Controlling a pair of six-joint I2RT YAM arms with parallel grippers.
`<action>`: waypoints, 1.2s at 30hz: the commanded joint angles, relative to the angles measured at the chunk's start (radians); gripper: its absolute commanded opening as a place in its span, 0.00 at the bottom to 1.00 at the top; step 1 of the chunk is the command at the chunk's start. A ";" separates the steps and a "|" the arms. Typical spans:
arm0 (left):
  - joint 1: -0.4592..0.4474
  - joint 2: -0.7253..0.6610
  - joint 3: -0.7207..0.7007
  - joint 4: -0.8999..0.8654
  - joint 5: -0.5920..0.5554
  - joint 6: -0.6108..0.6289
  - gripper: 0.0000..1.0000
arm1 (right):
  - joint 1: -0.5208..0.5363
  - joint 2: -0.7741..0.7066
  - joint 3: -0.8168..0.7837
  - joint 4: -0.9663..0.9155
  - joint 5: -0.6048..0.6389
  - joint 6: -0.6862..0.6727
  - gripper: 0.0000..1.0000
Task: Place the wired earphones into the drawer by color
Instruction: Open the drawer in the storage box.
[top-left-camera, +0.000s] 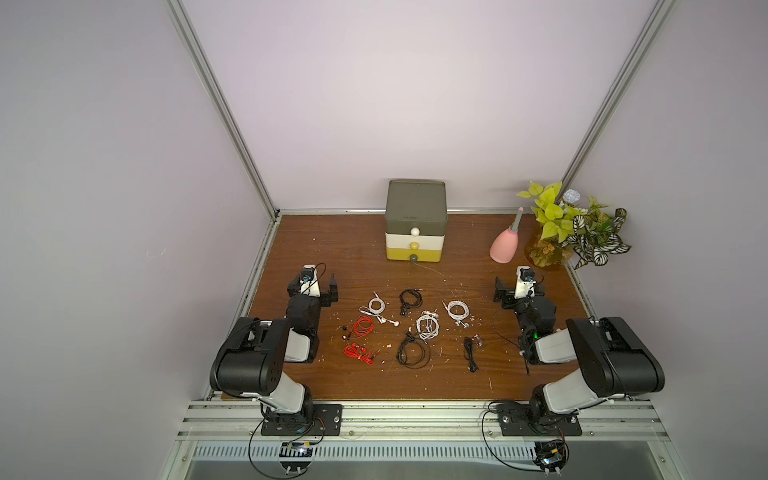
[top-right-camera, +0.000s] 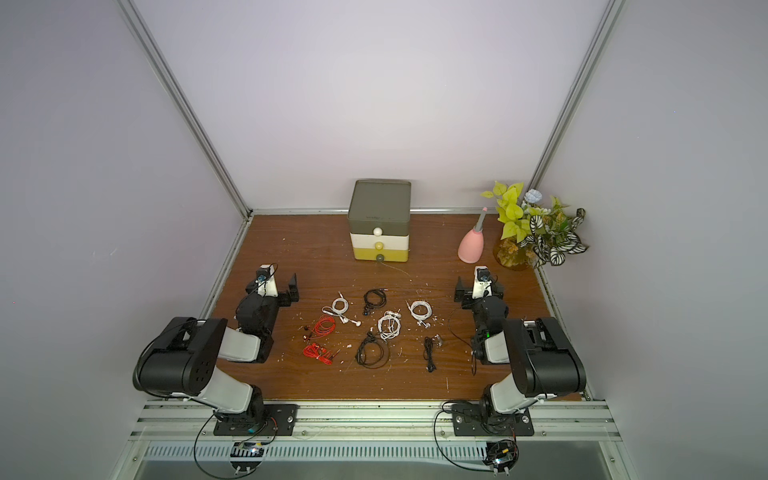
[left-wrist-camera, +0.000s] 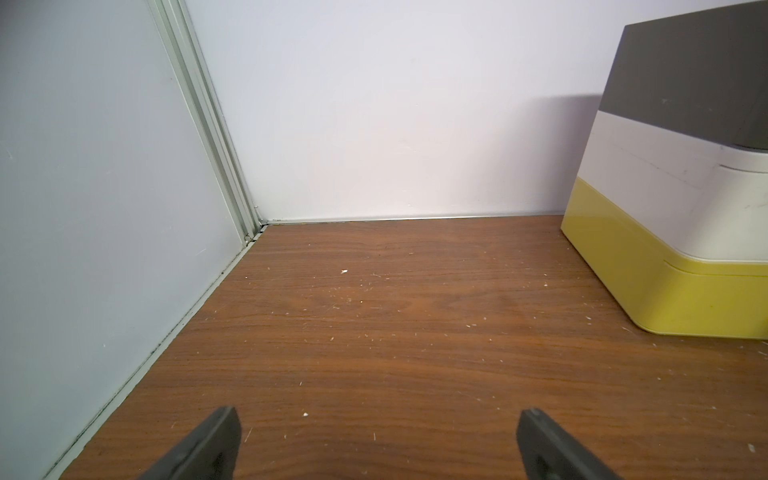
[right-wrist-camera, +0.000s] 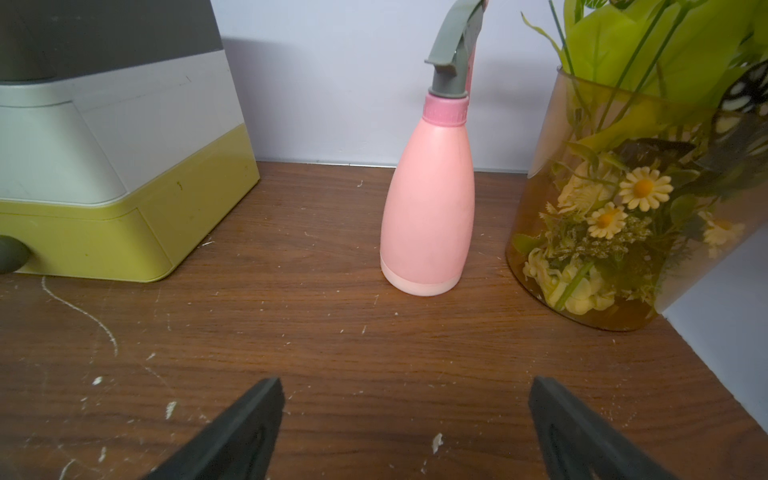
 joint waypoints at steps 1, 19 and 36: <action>0.012 0.003 0.005 -0.003 -0.004 -0.002 0.99 | 0.000 0.002 0.023 0.025 -0.015 -0.005 0.99; 0.012 -0.173 -0.041 -0.054 -0.078 -0.022 0.99 | 0.000 -0.106 0.013 -0.037 0.012 0.002 0.99; 0.000 -0.643 0.182 -0.723 0.198 -0.376 0.99 | 0.011 -0.400 0.318 -0.737 -0.359 0.395 0.99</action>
